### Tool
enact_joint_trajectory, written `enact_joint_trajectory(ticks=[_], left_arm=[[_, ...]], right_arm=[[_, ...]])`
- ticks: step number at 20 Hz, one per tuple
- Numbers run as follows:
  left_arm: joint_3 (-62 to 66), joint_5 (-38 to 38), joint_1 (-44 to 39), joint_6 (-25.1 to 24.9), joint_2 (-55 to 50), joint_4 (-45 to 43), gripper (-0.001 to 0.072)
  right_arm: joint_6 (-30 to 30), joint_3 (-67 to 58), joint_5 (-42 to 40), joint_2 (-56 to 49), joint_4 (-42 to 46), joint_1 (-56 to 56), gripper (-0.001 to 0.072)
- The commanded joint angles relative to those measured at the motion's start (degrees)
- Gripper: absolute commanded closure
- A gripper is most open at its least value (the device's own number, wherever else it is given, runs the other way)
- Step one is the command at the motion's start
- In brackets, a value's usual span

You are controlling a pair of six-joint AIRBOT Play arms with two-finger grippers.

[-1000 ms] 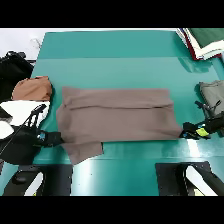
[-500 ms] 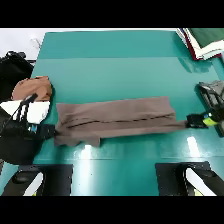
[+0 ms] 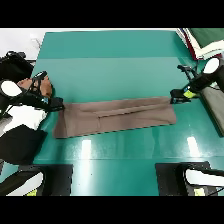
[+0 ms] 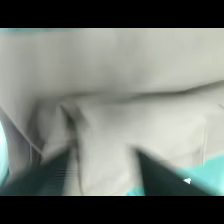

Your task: Fold the shirts.

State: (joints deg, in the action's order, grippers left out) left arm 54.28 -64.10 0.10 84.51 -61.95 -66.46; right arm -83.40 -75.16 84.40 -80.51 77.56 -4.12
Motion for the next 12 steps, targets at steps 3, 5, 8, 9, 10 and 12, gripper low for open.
enact_joint_trajectory(ticks=[3, 5, 8, 9, 10, 12], left_arm=[[4.8, -0.5, 0.0, -0.4, -2.5, 1.0, 0.0172], [4.7, -2.0, 0.0, -0.4, -2.5, 3.1, 0.0363], [4.8, -0.6, -1.8, -0.8, -2.5, 5.7, 0.0674], [4.7, 0.2, -3.4, -0.6, -2.6, 5.6, 0.0682], [4.7, 1.2, -5.3, -0.2, -2.7, 5.6, 0.0682], [4.7, 3.6, -9.4, 2.6, -3.1, 5.6, 0.0683]], right_arm=[[5.7, -2.9, -0.4, -2.9, -9.2, -7.0, 0.0292], [7.5, 2.0, -0.5, -1.5, -9.2, -12.0, 0.0180], [12.0, 10.6, -1.9, -2.3, -16.4, -21.0, 0.0114], [13.6, 12.8, -2.3, -3.4, -19.7, -23.3, 0.0114], [15.5, 15.1, -2.6, -4.8, -22.8, -25.1, 0.0114], [17.5, 18.1, -4.0, -7.4, -26.4, -25.9, 0.0116]])
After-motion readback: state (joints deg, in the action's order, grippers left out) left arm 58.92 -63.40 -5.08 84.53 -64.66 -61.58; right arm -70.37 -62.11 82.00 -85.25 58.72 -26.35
